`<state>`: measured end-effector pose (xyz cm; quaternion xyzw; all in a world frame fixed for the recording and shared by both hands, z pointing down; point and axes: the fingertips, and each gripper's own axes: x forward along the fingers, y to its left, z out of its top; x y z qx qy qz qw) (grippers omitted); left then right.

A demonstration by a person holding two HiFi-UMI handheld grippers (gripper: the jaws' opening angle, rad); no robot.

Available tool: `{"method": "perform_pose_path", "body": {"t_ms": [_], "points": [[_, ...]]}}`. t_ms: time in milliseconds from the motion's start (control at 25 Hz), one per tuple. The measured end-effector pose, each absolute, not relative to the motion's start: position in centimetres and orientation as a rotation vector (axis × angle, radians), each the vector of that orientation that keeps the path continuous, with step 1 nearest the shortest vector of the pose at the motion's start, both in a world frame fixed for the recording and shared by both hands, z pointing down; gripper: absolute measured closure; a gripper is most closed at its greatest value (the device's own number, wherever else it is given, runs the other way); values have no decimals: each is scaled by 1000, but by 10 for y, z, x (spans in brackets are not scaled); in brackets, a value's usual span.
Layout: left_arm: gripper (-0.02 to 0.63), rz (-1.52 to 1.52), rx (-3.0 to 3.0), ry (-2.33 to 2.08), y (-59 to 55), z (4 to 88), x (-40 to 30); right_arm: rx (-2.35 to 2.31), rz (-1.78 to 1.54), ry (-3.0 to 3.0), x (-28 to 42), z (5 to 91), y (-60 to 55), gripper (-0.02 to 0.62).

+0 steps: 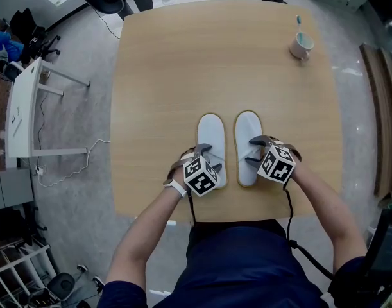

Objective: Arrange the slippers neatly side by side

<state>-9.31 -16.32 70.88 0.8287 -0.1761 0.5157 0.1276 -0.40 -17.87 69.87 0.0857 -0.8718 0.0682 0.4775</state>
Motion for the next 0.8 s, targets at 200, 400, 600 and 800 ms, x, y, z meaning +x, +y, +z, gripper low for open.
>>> {"method": "perform_pose_path", "body": {"t_ms": [200,400,600,800], "points": [[313,1510,2413,-489,-163,710,-92,235,188,-2131,-12,699,-176,351],[313,1530,2416,-469,-164,710,-93,276,208,-2127,-23,699,-176,351],[313,1544,2414,-465,-163,711,-92,306,215,-2126,-32,700,-175,351],[313,1553,2412,-472,-164,711,-93,302,212,-2124,-33,701,-176,351]]}}
